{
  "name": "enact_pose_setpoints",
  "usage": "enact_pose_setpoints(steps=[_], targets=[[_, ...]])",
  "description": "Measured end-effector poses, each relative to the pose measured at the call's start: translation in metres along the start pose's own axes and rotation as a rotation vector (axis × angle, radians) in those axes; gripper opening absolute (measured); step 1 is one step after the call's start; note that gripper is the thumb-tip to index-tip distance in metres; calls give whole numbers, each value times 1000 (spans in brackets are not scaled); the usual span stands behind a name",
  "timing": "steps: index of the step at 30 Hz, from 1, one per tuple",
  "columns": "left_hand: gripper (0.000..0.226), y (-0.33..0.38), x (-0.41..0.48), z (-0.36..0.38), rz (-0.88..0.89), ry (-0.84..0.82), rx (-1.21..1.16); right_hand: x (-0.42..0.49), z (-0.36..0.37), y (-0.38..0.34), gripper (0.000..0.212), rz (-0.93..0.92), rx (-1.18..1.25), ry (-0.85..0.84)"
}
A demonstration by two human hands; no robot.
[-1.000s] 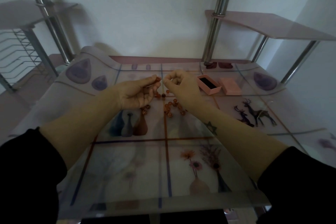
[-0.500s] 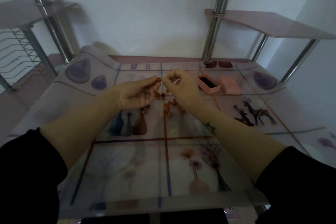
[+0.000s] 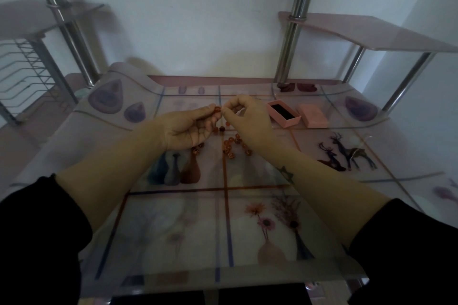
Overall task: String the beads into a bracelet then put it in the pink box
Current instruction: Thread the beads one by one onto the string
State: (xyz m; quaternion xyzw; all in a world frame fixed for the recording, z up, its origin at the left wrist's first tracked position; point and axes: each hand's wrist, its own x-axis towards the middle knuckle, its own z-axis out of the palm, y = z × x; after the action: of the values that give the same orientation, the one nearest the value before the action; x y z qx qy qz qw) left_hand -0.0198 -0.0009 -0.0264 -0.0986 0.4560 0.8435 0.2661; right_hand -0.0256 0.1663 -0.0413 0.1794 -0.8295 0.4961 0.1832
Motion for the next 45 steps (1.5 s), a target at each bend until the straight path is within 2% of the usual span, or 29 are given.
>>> enact_pose_setpoints(steps=[15,22,27,36,45], targets=[[12,0,-1,0,43,33,75,-2,-5,-2,8,26,62,-27],[13,-1,-3,4,70,53,94,-3,-7,-4,10,34,173,-48],[10,1,-3,5,68,62,70,-2,-6,-1,2,48,161,-4],[11,2,-4,5,50,32,6,-4,-4,-3,18,-12,67,21],[12,1,-1,-3,37,-3,-5,-5,-4,-3,9,-54,37,3]])
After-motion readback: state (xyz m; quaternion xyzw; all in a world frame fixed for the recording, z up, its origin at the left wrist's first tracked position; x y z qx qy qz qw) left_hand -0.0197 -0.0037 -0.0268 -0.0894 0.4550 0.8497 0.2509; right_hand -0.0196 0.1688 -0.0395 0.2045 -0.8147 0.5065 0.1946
